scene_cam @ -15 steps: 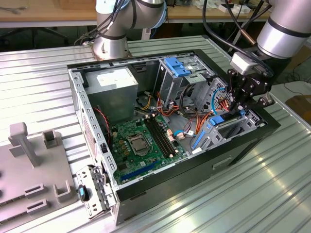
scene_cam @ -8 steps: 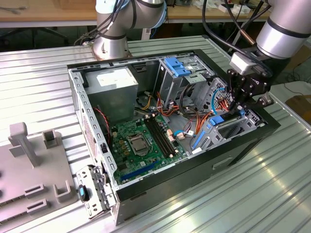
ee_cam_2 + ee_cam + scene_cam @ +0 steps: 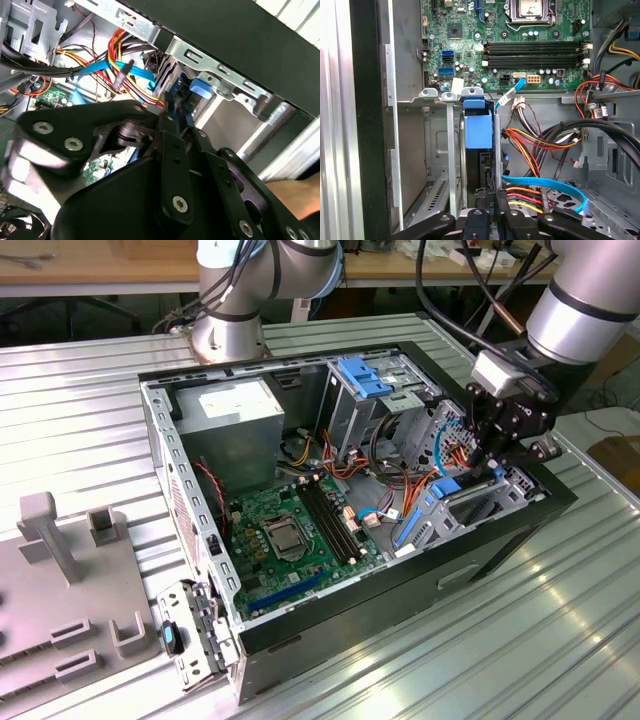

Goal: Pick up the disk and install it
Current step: 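Insert the first disk wire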

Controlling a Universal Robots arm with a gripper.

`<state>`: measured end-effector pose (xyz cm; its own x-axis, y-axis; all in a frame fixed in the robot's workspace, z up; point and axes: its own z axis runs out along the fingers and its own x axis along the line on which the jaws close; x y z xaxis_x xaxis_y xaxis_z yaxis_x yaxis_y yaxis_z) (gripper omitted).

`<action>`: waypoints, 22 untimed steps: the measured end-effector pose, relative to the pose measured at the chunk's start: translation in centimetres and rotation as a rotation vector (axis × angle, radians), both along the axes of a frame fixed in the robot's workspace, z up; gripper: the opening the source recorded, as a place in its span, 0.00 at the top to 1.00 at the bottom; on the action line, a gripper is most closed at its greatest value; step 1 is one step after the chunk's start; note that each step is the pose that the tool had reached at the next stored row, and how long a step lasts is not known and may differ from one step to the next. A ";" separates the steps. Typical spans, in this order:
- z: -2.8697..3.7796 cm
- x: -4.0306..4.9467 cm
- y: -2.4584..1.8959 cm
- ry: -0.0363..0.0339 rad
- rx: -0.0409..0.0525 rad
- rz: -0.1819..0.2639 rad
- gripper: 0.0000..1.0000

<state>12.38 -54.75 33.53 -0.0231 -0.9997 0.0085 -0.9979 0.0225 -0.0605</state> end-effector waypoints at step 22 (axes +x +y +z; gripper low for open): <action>1.62 -0.01 0.02 0.0002 -0.0023 0.000 0.89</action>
